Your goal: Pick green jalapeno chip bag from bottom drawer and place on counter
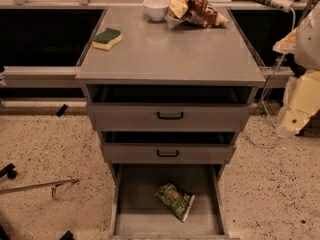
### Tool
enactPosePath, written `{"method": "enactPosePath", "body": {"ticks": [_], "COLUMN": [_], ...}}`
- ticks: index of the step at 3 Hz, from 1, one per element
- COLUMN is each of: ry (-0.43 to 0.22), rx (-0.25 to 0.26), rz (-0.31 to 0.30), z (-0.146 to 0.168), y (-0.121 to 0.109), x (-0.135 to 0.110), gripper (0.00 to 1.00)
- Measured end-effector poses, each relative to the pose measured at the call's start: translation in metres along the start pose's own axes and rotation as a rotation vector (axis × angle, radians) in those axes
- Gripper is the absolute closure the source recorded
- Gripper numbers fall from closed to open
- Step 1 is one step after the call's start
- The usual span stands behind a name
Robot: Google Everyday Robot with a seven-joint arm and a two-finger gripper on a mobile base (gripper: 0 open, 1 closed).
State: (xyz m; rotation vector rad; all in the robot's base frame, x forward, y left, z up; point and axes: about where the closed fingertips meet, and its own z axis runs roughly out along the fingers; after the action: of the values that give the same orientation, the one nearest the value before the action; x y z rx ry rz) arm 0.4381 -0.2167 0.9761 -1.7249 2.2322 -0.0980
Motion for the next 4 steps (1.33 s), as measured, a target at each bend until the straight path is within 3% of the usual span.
{"method": "enactPosePath", "body": {"ticks": [1, 2, 3, 4], "ry": [0.0, -0.025, -0.076, -0.091], "rx": [0.0, -0.001, -0.039, -0.104], "rz": [0.0, 0.005, 0.025, 0.062], "z": [0.0, 0.029, 0.098, 0.212], "y": [0.0, 0.009, 0.038, 0.085], "x": [0.0, -0.008, -0.033, -0.049], "gripper": [0.0, 0.0, 0.0, 0.0]}}
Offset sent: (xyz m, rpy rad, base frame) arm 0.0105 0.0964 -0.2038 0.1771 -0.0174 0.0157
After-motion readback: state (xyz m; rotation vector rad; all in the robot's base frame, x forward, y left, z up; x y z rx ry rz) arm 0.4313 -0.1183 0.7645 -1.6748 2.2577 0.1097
